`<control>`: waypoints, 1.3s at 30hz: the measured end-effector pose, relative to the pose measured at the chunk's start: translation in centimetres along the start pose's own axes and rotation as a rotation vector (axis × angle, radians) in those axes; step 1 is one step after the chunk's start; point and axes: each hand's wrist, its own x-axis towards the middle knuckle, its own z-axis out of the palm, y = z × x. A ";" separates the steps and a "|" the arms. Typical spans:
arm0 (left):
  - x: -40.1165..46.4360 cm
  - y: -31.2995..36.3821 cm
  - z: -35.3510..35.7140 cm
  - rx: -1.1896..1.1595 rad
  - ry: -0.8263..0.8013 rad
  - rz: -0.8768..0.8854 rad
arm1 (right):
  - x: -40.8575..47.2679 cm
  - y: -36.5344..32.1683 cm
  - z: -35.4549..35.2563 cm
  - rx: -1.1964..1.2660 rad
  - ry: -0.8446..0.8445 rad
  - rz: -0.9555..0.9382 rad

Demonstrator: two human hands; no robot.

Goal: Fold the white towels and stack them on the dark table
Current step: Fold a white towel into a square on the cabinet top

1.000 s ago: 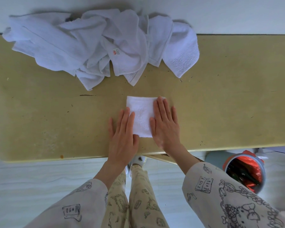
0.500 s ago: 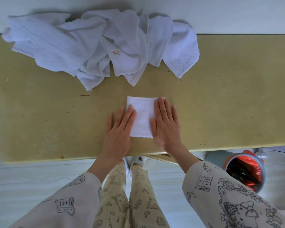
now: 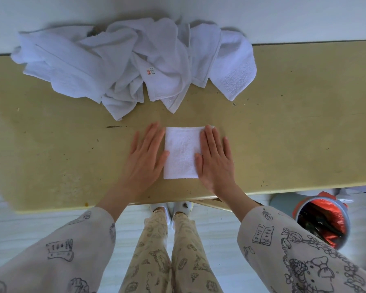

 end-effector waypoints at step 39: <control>-4.8 0.9 0.0 -0.196 0.055 -0.410 | 3.6 -2.2 -5.7 0.389 -0.272 0.810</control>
